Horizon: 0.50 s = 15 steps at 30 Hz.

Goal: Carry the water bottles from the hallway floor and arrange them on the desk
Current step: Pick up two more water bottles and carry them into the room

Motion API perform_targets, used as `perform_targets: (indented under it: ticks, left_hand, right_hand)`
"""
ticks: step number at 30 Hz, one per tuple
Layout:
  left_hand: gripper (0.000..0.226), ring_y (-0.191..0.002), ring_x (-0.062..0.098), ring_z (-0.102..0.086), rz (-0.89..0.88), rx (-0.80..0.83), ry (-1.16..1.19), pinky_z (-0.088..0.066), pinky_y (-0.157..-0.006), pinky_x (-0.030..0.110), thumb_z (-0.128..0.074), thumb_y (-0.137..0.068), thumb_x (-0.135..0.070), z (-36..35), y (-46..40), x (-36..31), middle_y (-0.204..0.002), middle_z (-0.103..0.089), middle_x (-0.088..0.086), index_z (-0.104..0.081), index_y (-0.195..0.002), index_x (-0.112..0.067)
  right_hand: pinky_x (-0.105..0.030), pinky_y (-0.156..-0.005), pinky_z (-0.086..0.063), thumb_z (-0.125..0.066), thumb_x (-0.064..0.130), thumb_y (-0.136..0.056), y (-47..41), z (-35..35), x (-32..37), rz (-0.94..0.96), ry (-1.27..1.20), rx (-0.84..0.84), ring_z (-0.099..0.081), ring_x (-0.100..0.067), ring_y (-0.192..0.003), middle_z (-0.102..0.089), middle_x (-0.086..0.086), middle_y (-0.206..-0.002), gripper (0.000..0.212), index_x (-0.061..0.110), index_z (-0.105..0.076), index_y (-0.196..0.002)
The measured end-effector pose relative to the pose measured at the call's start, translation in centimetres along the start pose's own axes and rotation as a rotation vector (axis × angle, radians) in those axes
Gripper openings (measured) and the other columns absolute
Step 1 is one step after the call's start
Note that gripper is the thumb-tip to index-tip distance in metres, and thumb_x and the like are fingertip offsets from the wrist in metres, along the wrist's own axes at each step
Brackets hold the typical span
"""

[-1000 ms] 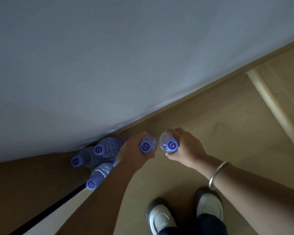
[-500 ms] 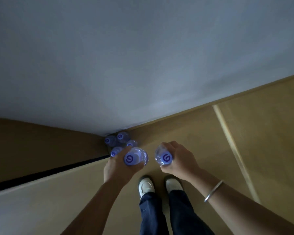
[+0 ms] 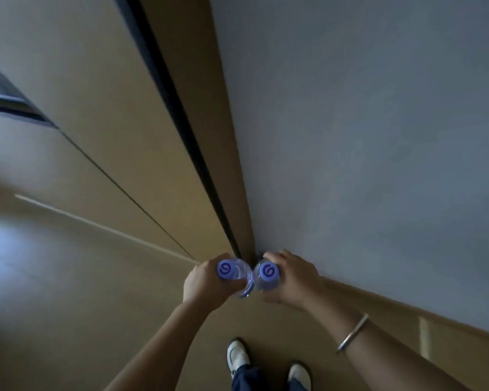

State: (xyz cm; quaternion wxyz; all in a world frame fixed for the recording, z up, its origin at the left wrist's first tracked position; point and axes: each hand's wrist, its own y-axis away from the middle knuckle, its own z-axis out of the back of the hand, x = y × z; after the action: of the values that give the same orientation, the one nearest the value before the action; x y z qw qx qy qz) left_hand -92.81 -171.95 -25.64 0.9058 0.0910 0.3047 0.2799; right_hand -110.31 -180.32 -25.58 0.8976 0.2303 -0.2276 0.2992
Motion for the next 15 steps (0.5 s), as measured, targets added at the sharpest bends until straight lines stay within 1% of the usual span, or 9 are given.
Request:
perform_targets:
  ticks: [2,4,5,8,10,13,15]
  left_hand:
    - [0.025,-0.059,0.004,-0.056,0.046,-0.056,-0.008,-0.04,-0.049,0.022,-0.065,-0.054,-0.05,2.8,1.7,1.5,-0.061,-0.061,-0.013,-0.059,-0.073,-0.035]
    - [0.024,-0.058,0.003,-0.055,0.124,-0.118,0.006,-0.038,-0.046,0.02,-0.065,-0.053,-0.052,5.7,3.5,3.3,-0.06,-0.06,-0.012,-0.057,-0.064,-0.032]
    - [0.025,-0.058,0.004,-0.055,0.163,-0.153,0.015,-0.036,-0.045,0.019,-0.065,-0.052,-0.054,7.1,4.3,4.3,-0.058,-0.059,-0.012,-0.055,-0.061,-0.032]
    - [0.033,-0.061,0.011,-0.053,0.26,-0.261,0.009,-0.033,-0.049,0.021,-0.067,-0.052,-0.057,11.5,7.1,7.5,-0.056,-0.053,-0.012,-0.051,-0.057,-0.03]
    - [0.036,-0.06,0.013,-0.051,0.328,-0.328,0.0,-0.031,-0.05,0.021,-0.067,-0.054,-0.059,14.4,9.1,9.7,-0.053,-0.05,-0.012,-0.048,-0.056,-0.028]
    - [0.04,-0.056,0.013,-0.049,0.426,-0.406,0.001,-0.029,-0.045,0.021,-0.067,-0.057,-0.059,18.8,11.9,13.1,-0.054,-0.05,-0.011,-0.046,-0.055,-0.025]
    - [0.039,-0.06,0.016,-0.052,0.471,-0.45,-0.022,-0.031,-0.048,0.021,-0.066,-0.059,-0.06,21.9,13.4,15.4,-0.056,-0.051,-0.01,-0.047,-0.056,-0.026]
  right_hand:
    - [-0.027,-0.072,-0.04,-0.071,0.045,-0.062,-0.5,0.6,3.4,0.112,0.06,0.055,-0.058,-0.023,-0.1,-0.053,0.004,-0.107,0.06,0.026,-0.05,-0.115]
    - [-0.027,-0.071,-0.039,-0.071,0.048,-0.061,-1.1,0.9,7.1,0.216,0.109,0.101,-0.059,-0.024,-0.098,-0.053,0.003,-0.106,0.064,0.028,-0.05,-0.117]
    - [-0.027,-0.07,-0.04,-0.07,0.05,-0.06,-1.5,1.0,9.0,0.262,0.125,0.115,-0.06,-0.024,-0.096,-0.054,0.004,-0.104,0.063,0.029,-0.05,-0.115]
    - [-0.026,-0.065,-0.038,-0.066,0.054,-0.057,-2.8,0.6,15.0,0.379,0.14,0.161,-0.06,-0.021,-0.089,-0.055,0.006,-0.092,0.048,0.03,-0.051,-0.096]
    - [-0.025,-0.063,-0.038,-0.065,0.053,-0.058,-3.6,-0.3,19.2,0.446,0.173,0.181,-0.059,-0.02,-0.084,-0.054,0.007,-0.087,0.04,0.031,-0.049,-0.087]
    - [-0.025,-0.064,-0.037,-0.063,0.054,-0.062,-4.6,-1.8,26.0,0.534,0.209,0.191,-0.055,-0.018,-0.078,-0.057,0.007,-0.087,0.037,0.031,-0.053,-0.089]
    - [-0.024,-0.064,-0.035,-0.064,0.053,-0.06,-5.4,-2.8,30.4,0.61,0.222,0.216,-0.052,-0.015,-0.076,-0.058,0.009,-0.089,0.038,0.033,-0.055,-0.092]
